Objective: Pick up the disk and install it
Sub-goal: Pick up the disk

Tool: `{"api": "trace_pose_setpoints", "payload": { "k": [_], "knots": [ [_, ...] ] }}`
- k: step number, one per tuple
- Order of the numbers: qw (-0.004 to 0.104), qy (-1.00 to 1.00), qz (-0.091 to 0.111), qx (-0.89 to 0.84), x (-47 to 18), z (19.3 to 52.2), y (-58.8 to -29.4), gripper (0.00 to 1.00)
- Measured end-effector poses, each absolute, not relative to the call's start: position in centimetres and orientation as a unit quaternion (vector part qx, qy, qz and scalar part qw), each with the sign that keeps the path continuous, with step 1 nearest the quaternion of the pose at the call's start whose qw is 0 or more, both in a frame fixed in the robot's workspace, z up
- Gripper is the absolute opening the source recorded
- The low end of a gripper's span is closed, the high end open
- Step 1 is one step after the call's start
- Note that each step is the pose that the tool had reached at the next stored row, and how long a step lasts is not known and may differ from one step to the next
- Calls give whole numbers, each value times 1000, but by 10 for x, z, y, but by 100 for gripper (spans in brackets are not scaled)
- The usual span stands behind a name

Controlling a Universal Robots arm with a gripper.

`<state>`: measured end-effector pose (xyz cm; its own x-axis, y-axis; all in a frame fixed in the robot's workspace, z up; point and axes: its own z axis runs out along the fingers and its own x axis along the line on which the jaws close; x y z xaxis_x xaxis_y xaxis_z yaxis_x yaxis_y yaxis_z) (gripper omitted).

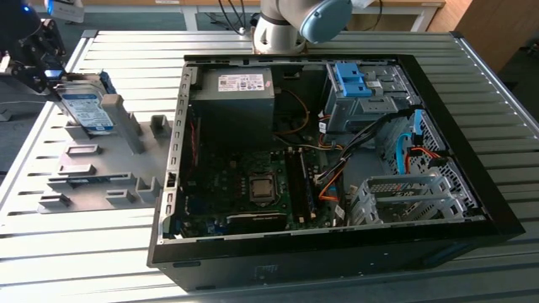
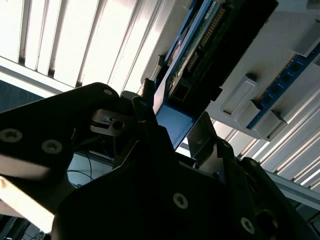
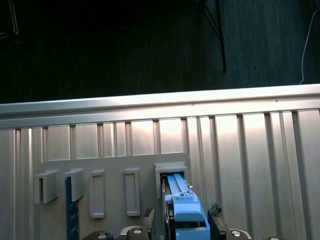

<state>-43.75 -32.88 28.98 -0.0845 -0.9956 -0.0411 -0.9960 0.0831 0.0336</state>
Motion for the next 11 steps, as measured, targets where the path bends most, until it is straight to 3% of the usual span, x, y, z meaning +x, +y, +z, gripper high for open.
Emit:
{"api": "trace_pose_setpoints", "payload": {
  "k": [7, 8, 11],
  "knots": [
    [4, 736, 26, -677, -437, 288, -328, 51],
    [4, 736, 26, -677, -437, 288, -328, 45],
    [4, 736, 26, -677, -437, 288, -328, 43]
  ]
}}
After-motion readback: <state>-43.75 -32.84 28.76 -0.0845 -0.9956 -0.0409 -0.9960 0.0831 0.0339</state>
